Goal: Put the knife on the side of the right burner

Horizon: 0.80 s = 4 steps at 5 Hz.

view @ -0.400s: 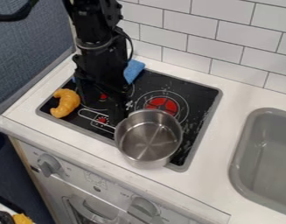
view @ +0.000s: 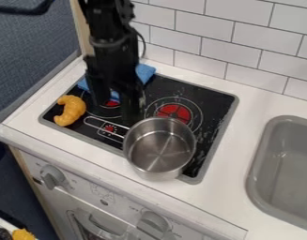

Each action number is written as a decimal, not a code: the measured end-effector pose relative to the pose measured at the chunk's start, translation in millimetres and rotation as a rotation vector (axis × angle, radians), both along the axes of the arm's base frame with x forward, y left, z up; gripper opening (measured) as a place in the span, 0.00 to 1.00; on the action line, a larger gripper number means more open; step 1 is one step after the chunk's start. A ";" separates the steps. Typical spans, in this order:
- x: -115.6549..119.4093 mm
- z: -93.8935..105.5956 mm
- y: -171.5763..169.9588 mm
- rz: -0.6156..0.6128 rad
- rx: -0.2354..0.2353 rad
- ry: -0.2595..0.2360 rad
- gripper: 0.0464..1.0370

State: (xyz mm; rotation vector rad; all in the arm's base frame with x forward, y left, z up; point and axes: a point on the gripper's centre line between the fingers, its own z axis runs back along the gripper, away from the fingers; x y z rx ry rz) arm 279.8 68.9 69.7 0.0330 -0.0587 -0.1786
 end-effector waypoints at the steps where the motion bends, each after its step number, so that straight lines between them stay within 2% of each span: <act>1: 41.6 6.5 32.0 0.089 0.060 -0.062 0.96; 2: 67.8 -4.4 52.6 0.175 0.106 -0.059 0.96; 3: 85.9 -22.2 62.3 0.220 0.123 -0.030 0.96; 4: 90.1 -29.7 65.3 0.231 0.132 -0.007 0.96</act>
